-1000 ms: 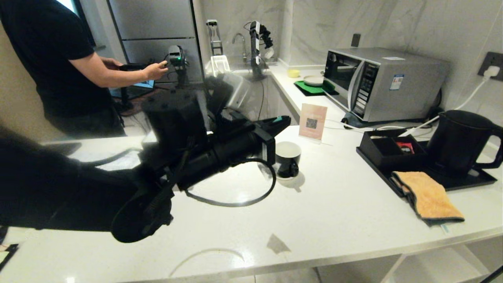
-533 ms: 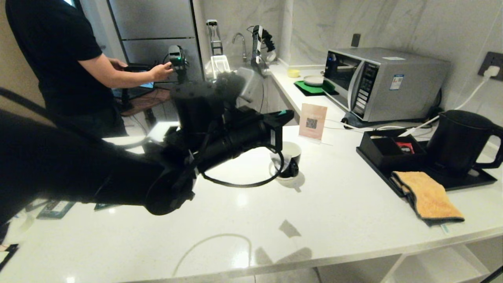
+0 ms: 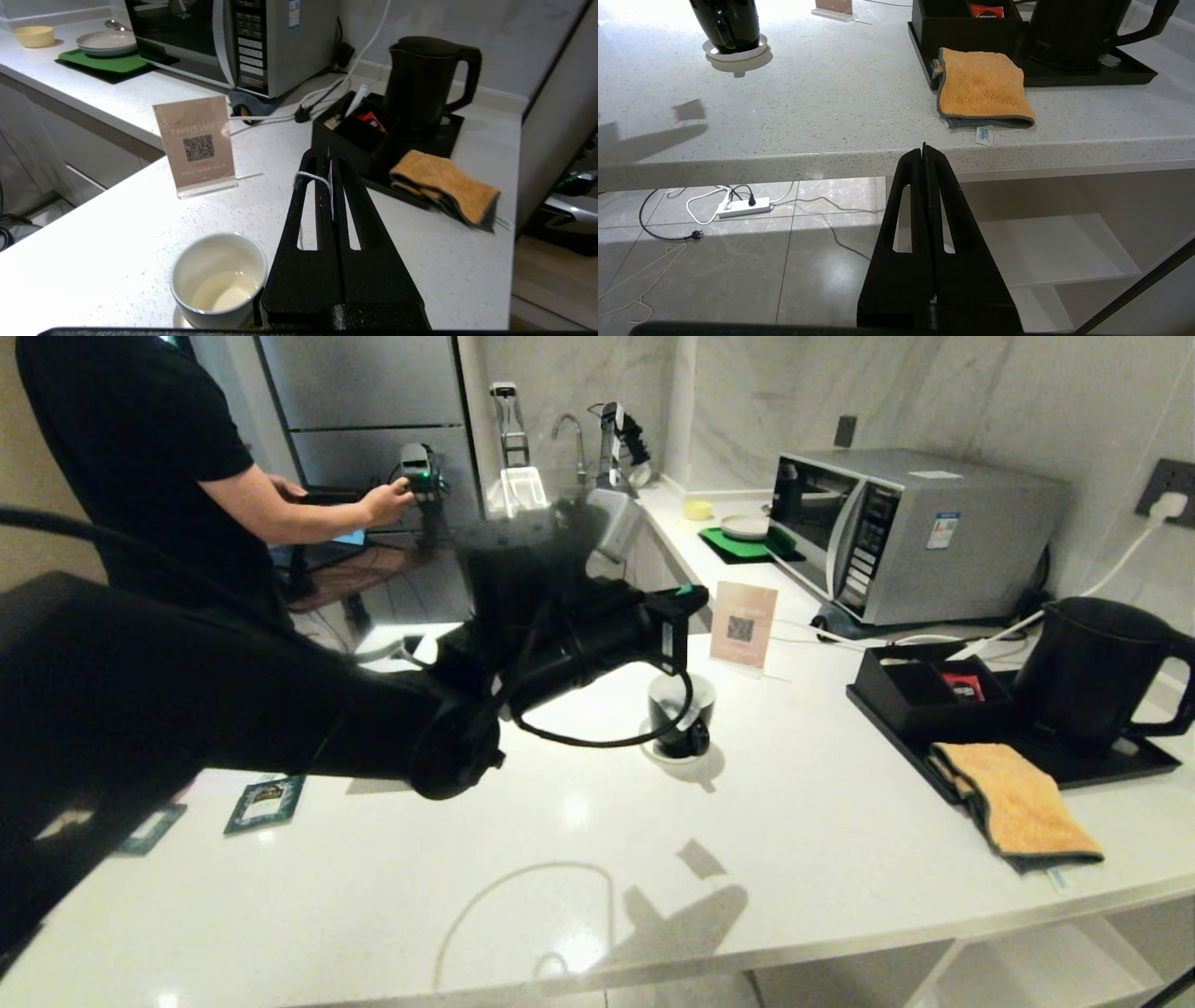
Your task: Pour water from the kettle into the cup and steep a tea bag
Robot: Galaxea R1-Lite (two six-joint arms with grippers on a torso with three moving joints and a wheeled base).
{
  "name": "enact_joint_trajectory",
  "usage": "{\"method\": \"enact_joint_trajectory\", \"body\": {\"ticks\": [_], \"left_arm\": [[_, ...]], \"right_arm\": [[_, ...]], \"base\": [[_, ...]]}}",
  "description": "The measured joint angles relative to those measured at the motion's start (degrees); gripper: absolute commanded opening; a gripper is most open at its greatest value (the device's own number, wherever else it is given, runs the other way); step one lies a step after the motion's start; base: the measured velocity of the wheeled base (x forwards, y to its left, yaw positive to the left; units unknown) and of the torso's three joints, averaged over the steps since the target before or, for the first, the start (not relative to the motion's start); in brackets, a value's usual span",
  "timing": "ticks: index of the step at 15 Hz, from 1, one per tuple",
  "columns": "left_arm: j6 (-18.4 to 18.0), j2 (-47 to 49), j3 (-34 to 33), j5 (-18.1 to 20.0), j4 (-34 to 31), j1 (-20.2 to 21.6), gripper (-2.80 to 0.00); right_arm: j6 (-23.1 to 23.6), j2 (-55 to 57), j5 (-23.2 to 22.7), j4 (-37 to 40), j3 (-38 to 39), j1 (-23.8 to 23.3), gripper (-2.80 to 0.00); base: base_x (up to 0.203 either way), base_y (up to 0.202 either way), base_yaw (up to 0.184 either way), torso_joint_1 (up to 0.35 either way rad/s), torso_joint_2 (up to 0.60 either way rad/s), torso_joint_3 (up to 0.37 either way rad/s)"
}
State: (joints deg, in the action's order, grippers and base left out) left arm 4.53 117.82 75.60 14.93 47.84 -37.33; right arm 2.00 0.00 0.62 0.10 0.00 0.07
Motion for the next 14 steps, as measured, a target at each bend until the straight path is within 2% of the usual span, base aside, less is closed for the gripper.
{"method": "enact_joint_trajectory", "body": {"ticks": [10, 14], "left_arm": [[0.00, 10.37, 16.40, 0.63, -6.36, 1.42, -2.80], [0.00, 13.73, 19.46, 0.66, -6.59, 1.87, -2.80]], "right_arm": [[-0.02, 0.00, -0.01, 0.00, 0.00, 0.00, -2.80], [-0.03, 0.00, 0.00, 0.00, 0.00, 0.00, -2.80]], "base": [[0.000, 0.000, 0.000, 0.000, 0.00, 0.000], [0.000, 0.000, 0.000, 0.000, 0.00, 0.000]]}}
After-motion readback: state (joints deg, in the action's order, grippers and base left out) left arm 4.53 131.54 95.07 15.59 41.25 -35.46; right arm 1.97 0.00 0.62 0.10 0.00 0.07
